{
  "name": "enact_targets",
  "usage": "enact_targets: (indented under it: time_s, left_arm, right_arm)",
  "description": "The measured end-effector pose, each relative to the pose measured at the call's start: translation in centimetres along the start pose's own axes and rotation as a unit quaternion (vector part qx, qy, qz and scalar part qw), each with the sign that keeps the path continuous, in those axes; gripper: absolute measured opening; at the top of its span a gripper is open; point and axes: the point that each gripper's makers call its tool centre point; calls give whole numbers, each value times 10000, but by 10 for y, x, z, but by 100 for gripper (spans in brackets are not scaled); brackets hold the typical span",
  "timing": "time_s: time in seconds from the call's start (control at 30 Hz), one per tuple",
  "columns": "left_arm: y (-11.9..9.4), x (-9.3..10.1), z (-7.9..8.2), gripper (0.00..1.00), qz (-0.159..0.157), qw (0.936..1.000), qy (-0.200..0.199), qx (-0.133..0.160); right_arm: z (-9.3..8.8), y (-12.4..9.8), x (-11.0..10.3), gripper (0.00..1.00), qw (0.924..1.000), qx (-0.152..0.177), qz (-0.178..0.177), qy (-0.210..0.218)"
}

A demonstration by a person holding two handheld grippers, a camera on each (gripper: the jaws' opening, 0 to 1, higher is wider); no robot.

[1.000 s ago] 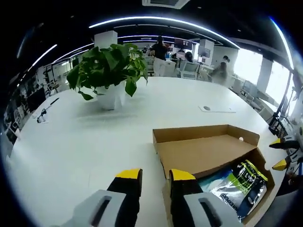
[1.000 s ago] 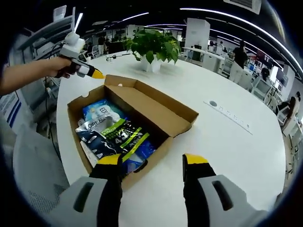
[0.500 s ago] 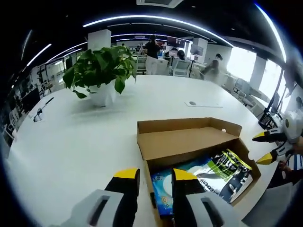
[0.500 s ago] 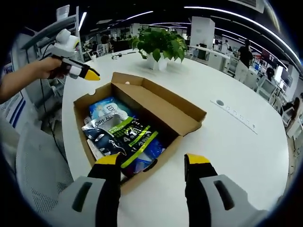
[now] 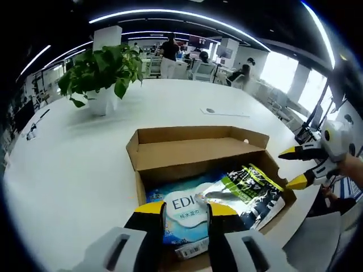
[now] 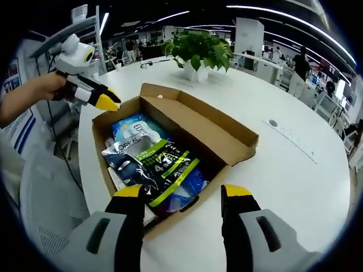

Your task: Operate the shoe box by opening the lid, removing the specified soft item, and placing it in the target area until the item is outside and the box remains undamaged.

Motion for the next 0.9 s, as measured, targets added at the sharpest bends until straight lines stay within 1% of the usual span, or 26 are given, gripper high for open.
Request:
enact_targets:
  time_s: [0.43, 0.47, 0.67, 0.8, 0.9]
  left_arm:
    - [19, 21, -30, 28, -318, 9984, -179, -433]
    - [21, 23, -34, 28, -369, 9978, -225, -504]
    - [29, 33, -43, 25, -628, 9936, -604, -721]
    - [34, 39, -48, 23, -774, 9907, -729, -845]
    - [38, 44, -52, 20, -885, 9874, -901, -953]
  right_arm:
    - [-1, 7, -4, 50, 9999, -100, 88, 29]
    - [-2, 8, -5, 50, 9999, -113, 85, 26]
    - [-3, 9, -4, 50, 9999, -153, 57, 6]
    - [-1, 7, -3, 50, 9999, -113, 40, 10]
    - [1, 7, -4, 49, 10000, -79, 47, 10]
Point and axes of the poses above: the point that each gripper's makers call its tool centre point, and the gripper's own axes: y roughly forward along the fingers, x roughly to its right, z roughly out of its top, and after that the axes turned 2 degrees about y, right-handed
